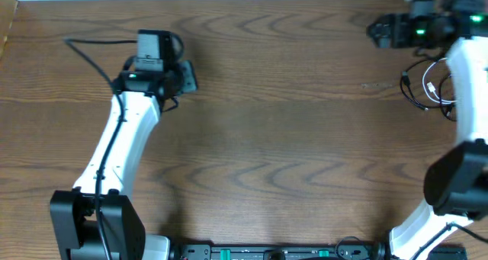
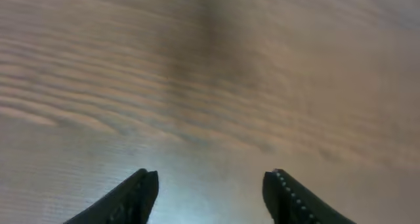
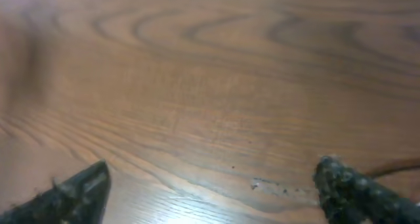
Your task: Untangle cables
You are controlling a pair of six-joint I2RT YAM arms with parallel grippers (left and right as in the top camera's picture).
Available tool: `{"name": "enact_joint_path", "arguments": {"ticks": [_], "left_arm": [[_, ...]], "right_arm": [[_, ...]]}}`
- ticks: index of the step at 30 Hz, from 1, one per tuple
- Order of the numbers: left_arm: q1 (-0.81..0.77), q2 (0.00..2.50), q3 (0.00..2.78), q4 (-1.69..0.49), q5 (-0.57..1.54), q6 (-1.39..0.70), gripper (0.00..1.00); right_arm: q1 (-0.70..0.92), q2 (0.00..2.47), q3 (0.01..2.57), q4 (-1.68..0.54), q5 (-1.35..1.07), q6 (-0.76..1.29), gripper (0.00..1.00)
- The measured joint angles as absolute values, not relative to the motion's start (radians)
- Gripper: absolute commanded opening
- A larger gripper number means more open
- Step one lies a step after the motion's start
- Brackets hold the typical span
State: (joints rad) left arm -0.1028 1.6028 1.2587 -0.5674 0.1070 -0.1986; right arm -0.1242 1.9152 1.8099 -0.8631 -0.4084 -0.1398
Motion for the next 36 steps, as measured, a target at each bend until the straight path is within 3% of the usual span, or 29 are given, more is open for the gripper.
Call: {"name": "enact_joint_path", "arguments": {"ticks": [6,12,19,24,25,30,36], "left_arm": [[-0.145,1.602,1.258,-0.725,0.086,-0.093,0.62],[-0.12,1.602,1.257,-0.897,0.07,-0.125,0.62],[-0.111,1.533,1.256,-0.928,0.07,-0.158,0.62],[-0.111,1.367,1.206,-0.864,0.069,-0.155,0.63],[-0.111,1.331,1.188,-0.849,0.068,-0.153,0.71],[-0.111,1.12,1.037,-0.757,0.068,-0.15,0.91],[-0.111,0.86,0.902,-0.686,0.052,-0.15,0.93]], "right_arm": [[-0.036,1.982,1.81,-0.958,-0.249,-0.136,0.99],[-0.028,1.985,1.81,-1.066,-0.155,-0.052,0.99],[-0.057,1.975,1.807,-1.13,-0.148,-0.012,0.99],[-0.061,1.881,1.731,-1.045,-0.148,-0.011,0.99],[-0.061,1.851,1.702,-1.02,-0.146,-0.011,0.99],[-0.062,1.613,1.451,-0.825,-0.133,-0.01,0.99],[-0.062,1.298,1.124,-0.616,-0.102,-0.011,0.99]]}}
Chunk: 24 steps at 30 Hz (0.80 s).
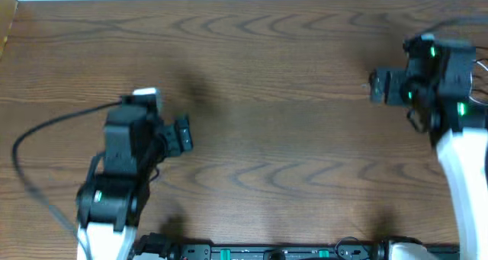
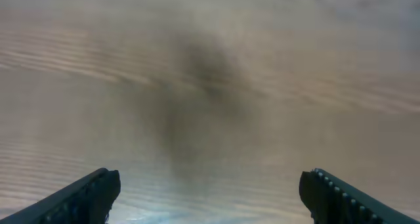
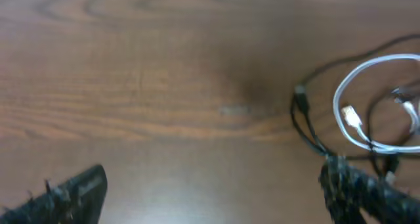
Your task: Untangle cables
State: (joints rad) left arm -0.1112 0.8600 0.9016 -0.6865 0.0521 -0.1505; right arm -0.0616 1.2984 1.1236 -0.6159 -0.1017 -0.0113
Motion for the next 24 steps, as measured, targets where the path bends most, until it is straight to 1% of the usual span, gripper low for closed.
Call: {"name": "enact_joint_path", "arguments": {"ticks": [3,9,24], "left_arm": [[-0.111,0.781,0.892,-0.684,0.039,-0.153,0.93],[-0.111,0.719,0.892,-0.682,0.024,-0.153,0.93],[-0.111,0.732,0.892,-0.683,0.023,-0.153,0.93]], "right_arm": [[-0.062,1.152,1.015,-0.579,-0.081,-0.012,0.99],[-0.062,1.003,0.958,-0.609,-0.067,-0.012,0.99],[-0.062,1.002,0.952,-0.774,-0.057,-0.012,0.99]]}}
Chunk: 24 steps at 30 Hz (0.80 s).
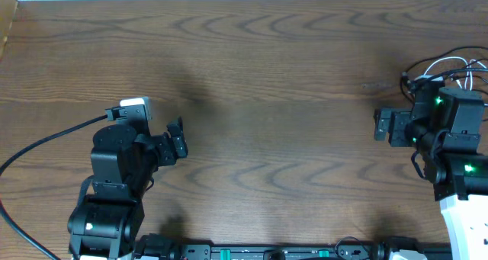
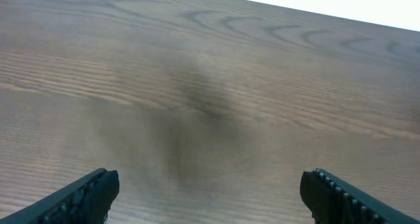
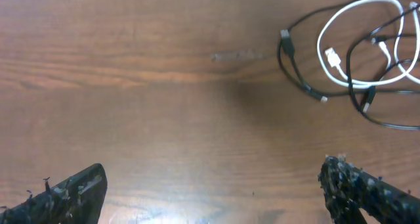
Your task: Untangle cables
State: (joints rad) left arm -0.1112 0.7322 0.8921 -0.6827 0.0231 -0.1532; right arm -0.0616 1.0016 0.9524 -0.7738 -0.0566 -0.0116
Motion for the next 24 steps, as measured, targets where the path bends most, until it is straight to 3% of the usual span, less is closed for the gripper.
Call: {"name": "enact_joint_path", "arguments": {"ticks": [24], "left_arm": [[-0.111,0.732,0.892,-0.683,0.023,-0.154,0.93]], "right_arm": [[-0.056,0.941,0.927,-0.804,-0.055,-0.012,0.99]]}}
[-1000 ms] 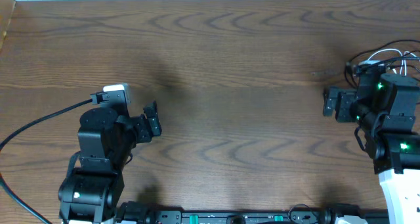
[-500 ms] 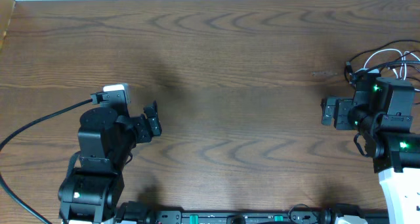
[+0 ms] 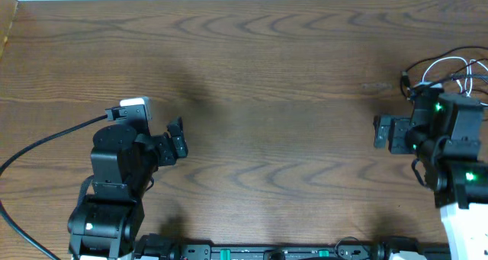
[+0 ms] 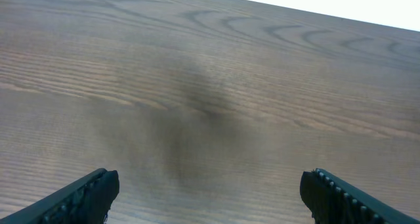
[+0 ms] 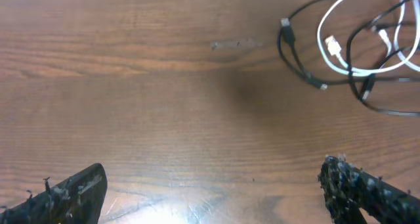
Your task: Untangle cables
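A tangle of black and white cables [image 5: 357, 37] lies at the table's far right, its loops crossing one another; overhead it shows just behind my right arm as a cable bundle [image 3: 450, 68]. My right gripper [image 5: 211, 184] hangs open over bare wood, nearer the front than the cables, with nothing between its fingers. Overhead it is the right gripper [image 3: 379, 131]. My left gripper [image 4: 210, 188] stands wide open over bare wood on the left side, seen overhead as the left gripper [image 3: 177, 139]. It holds nothing.
The brown wooden table [image 3: 267, 100] spreads between the two arms. A black supply cable [image 3: 38, 149] runs from my left arm toward the left edge. A faint scuff mark [image 5: 236, 44] lies left of the tangle.
My right gripper has drawn back slightly toward the front, so the cables sit a little higher in its view. The left arm has not moved.
Both arms were stretched toward the back of the table, the left gripper half open, the right open near the cables. Then both stood drawn back with jaws wide. Now both hover open nearer the front; the cables lie tangled at far right.
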You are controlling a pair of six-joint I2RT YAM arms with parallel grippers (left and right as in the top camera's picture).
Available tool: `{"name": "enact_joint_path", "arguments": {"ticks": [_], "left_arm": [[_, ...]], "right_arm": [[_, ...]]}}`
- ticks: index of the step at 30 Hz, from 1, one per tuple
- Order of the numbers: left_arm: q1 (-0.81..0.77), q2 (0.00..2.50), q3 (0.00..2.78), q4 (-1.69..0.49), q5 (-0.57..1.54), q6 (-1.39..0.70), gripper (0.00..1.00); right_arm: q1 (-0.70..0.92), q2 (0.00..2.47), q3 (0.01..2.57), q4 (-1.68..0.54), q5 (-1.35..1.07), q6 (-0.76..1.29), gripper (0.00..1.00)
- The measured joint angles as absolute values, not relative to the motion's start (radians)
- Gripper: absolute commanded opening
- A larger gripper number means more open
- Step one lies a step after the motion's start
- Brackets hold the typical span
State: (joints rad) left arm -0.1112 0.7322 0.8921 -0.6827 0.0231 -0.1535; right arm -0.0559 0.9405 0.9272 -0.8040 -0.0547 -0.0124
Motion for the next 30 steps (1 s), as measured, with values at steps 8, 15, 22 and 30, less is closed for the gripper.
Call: {"name": "enact_joint_path", "arguments": {"ticks": [8,15,22,30], "left_arm": [[-0.111,0.732,0.892,-0.683,0.023,-0.154,0.93],[-0.111,0.732,0.892,-0.683,0.023,-0.153,0.93],[-0.111,0.732,0.891,-0.683,0.023,-0.154,0.93],[-0.111,0.732,0.891,-0.683,0.023,-0.153,0.93]], "right_arm": [[-0.003,0.707,0.709,-0.466,-0.058,-0.017,0.99],[0.066,0.526,0.473,-0.074,-0.058,-0.019,0.99],[0.105,0.402,0.261,0.207,-0.057,-0.019,0.99],[0.106,0.258,0.085,0.397,-0.053,-0.019,0.99]]}}
